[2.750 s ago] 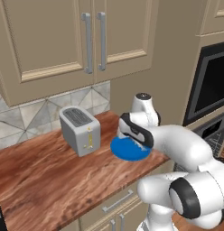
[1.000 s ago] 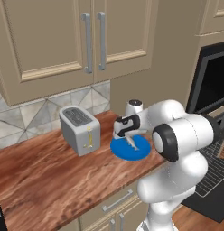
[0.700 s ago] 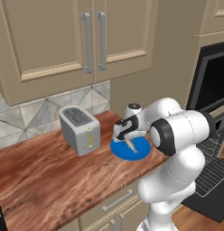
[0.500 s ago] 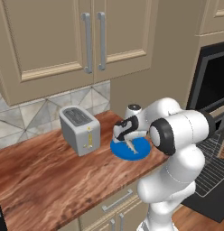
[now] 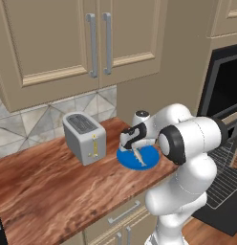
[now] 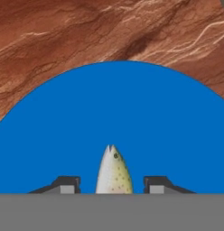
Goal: Take the fish from the oven and place it on the plate on the counter.
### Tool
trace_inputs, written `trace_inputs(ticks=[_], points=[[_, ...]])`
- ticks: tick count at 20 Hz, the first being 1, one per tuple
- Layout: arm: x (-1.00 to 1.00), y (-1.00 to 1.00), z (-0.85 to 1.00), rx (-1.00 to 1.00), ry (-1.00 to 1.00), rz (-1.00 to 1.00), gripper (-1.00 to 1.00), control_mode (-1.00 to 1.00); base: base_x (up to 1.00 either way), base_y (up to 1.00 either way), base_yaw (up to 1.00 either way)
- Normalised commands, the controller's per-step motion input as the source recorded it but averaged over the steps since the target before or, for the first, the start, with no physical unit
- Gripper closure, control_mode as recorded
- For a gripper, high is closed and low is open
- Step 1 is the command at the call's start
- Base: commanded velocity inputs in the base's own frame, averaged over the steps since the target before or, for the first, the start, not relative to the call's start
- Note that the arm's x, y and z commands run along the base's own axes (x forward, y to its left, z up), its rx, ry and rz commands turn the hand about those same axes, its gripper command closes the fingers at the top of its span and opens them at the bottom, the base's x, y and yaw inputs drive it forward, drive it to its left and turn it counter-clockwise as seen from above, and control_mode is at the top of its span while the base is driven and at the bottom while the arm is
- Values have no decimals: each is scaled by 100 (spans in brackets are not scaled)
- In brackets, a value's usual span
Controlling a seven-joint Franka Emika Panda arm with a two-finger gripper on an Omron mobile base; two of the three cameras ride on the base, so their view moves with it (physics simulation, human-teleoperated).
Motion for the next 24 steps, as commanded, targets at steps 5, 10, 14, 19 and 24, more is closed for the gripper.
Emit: trace_inputs(ticks=[5, 10, 14, 19, 24], points=[[0, 0, 0, 0, 0, 0, -100, -100, 0, 0, 0], [0, 0, 8, 0, 0, 0, -100, -100, 0, 0, 0], [-9, -4, 76, 0, -1, -3, -100, -100, 0, 0, 0], [-65, -23, 80, 2, -1, -8, -100, -100, 0, 0, 0], [-99, -32, 78, 3, 0, -7, -100, -100, 0, 0, 0]])
